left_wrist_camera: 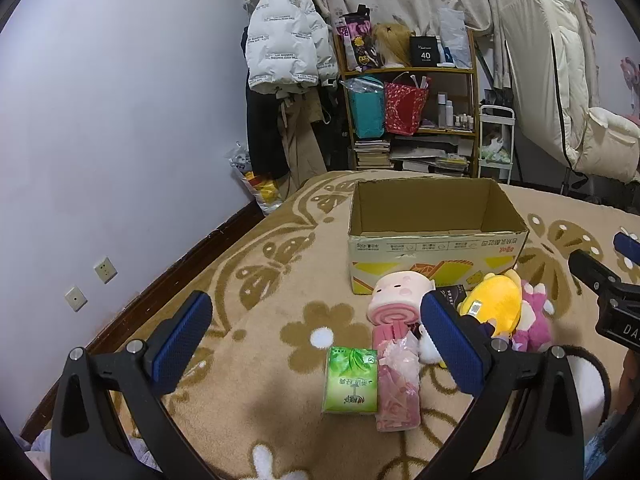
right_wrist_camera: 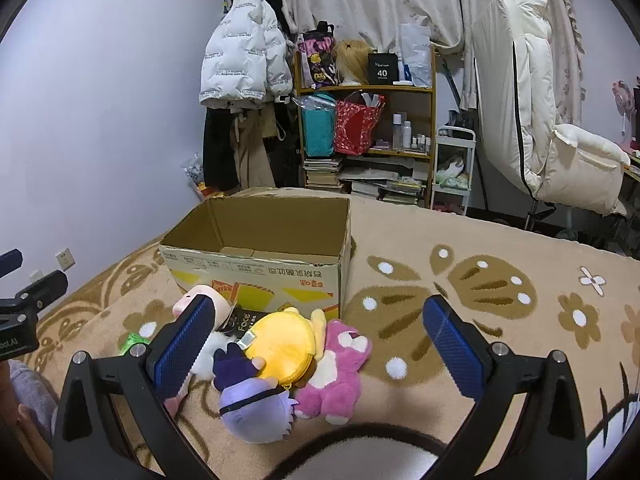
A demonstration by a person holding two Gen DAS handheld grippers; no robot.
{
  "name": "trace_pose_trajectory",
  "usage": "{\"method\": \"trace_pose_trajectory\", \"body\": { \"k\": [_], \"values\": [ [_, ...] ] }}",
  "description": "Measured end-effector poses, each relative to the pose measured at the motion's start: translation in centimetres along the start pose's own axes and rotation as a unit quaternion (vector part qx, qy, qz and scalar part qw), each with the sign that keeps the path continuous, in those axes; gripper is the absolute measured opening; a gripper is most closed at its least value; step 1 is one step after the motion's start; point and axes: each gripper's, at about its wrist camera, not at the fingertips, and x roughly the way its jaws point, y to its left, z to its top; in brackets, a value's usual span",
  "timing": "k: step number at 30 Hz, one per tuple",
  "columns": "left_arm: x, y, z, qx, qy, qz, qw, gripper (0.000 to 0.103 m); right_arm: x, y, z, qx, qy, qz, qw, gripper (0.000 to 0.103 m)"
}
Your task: Organize soft objects
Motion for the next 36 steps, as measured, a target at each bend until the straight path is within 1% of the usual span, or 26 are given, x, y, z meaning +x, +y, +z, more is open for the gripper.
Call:
{"method": "trace_pose_trajectory", "body": {
  "k": [4, 11, 17, 36],
  "values": [
    [0.05, 0.0, -0.06, -0.003, 0.0, 0.001, 1.0, 0.103, 0.29, 0.69, -0.44, -0.003, 0.0, -0.003, 1.0, 0.103],
    [0.36, 0.24, -0.01, -0.007, 0.008, 0.0, 0.9999, 0.103, 0.36, 0.79, -0.54, -0.001, 0.0, -0.002, 1.0, 0.103],
    [0.32, 0.27, -0.02, -0.005, 0.003, 0.005, 1.0, 0.103, 0.35, 0.6, -0.53, -0.002, 0.0, -0.001, 1.0, 0.103],
    [0.49, 0.3, -0.05, -0.009, 0.008, 0.005, 0.9999, 0.103, 0.47, 0.76, -0.59, -0.001, 0.001, -0.004, 1.0, 0.103]
  ]
}}
